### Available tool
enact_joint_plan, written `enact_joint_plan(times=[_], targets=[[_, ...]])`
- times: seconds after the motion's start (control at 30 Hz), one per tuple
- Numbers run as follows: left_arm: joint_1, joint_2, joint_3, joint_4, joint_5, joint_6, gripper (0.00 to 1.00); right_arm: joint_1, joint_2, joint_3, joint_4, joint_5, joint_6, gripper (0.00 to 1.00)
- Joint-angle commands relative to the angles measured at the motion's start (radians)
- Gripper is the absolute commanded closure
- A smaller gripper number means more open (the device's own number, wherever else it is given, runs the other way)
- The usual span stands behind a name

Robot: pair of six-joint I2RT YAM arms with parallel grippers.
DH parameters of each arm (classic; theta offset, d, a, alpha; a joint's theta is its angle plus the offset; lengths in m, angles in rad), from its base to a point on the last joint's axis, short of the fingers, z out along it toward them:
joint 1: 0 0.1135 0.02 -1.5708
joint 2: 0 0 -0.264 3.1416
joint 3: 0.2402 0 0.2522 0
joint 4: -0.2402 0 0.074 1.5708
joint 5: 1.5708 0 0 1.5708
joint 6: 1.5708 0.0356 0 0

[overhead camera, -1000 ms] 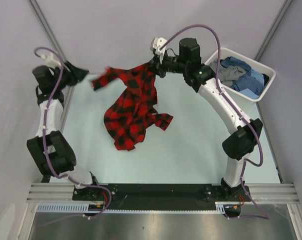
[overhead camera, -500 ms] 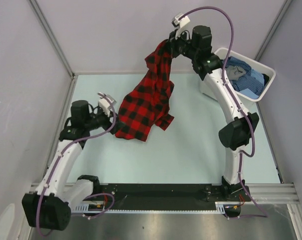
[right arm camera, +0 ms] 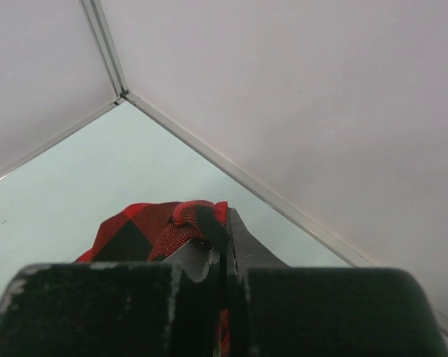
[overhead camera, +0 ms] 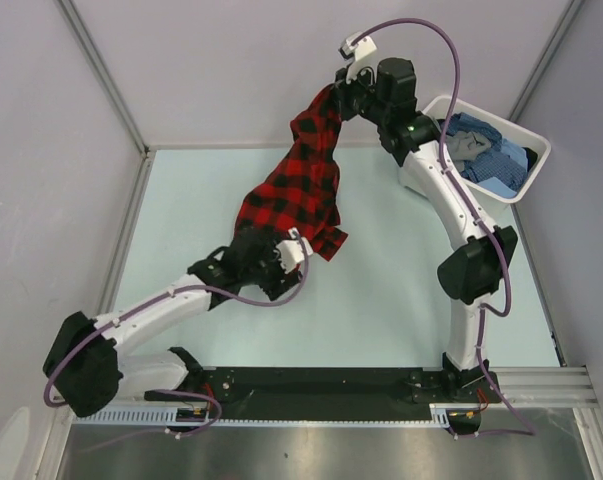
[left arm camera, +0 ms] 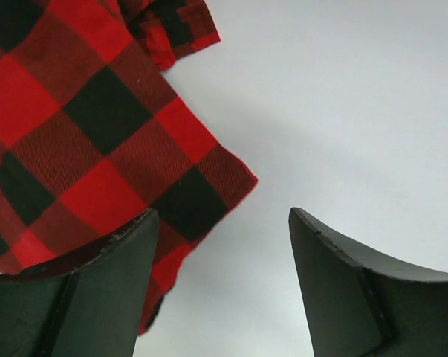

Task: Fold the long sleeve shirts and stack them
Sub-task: Flatten the shirt out

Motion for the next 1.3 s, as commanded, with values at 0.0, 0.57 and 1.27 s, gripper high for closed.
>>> enact_joint_plan(times=[0.0, 0.57, 1.27], targets=[[-0.137, 0.067, -0.009, 0.185, -0.310, 0.101, 0.22, 0.011, -0.072, 0.000, 0.067, 0.043, 0.007, 1.00], [-0.176, 0.102, 0.062, 0.156, -0.605, 0.049, 1.00, 0.018, -0.138, -0.093, 0.043, 0.089, -0.053, 1.00], [0.829, 0.018, 0.546, -0.249, 0.228, -0.117, 1.00, -0.177, -0.349, -0.373, -0.028, 0.025, -0.182, 1.00]])
